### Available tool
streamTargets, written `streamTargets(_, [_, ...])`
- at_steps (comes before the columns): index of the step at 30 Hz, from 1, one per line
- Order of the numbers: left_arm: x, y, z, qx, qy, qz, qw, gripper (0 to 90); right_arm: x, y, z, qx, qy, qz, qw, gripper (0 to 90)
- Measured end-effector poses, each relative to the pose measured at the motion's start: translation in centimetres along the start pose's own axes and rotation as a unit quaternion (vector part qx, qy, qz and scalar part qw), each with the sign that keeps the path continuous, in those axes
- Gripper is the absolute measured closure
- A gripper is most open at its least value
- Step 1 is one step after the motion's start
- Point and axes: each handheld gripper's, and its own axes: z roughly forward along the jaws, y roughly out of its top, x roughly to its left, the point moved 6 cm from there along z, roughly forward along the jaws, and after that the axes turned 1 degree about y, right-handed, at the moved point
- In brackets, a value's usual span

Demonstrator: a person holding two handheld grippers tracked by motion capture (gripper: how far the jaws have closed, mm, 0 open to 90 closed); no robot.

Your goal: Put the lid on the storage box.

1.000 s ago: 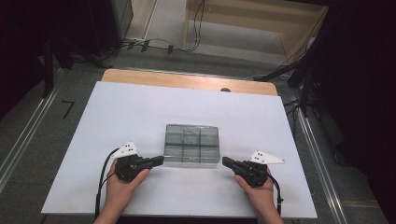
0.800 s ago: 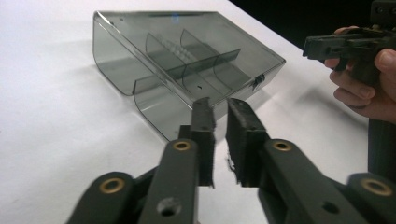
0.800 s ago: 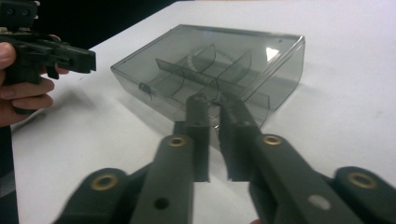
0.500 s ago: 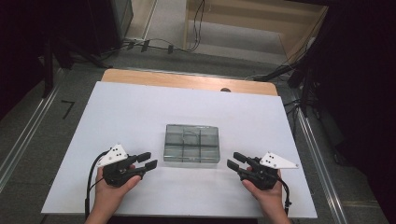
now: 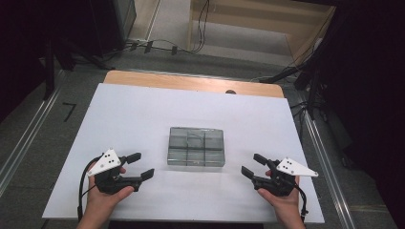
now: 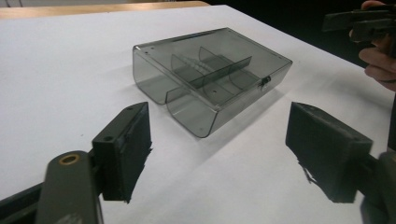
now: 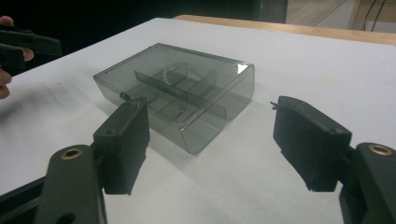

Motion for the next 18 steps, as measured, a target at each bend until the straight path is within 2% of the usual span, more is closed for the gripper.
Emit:
streamTargets(5, [0.6, 0.1, -0.9, -0.013, -0.001, -0.017, 0.9998, 13.7, -0.7, 0.0, -0.6, -0.004, -0.011, 0.006, 0.9999, 22.3])
streamTargets(8, [0.9, 0.0, -1.5, -0.013, 0.004, -0.015, 0.9998, 10.7, -1.2, -0.1, -0.9, -0.005, -0.020, 0.011, 0.9997, 21.1])
streamTargets(13, [1.7, -0.2, -2.3, -0.014, 0.017, -0.018, 0.9996, 3.1, -1.9, -0.3, -1.1, 0.001, -0.031, 0.005, 0.9995, 17.9])
streamTargets(18, [2.3, -0.1, -3.0, -0.028, 0.016, -0.025, 0.9992, 0.6, -2.7, -0.5, -1.5, 0.002, -0.039, 0.013, 0.9991, 15.0])
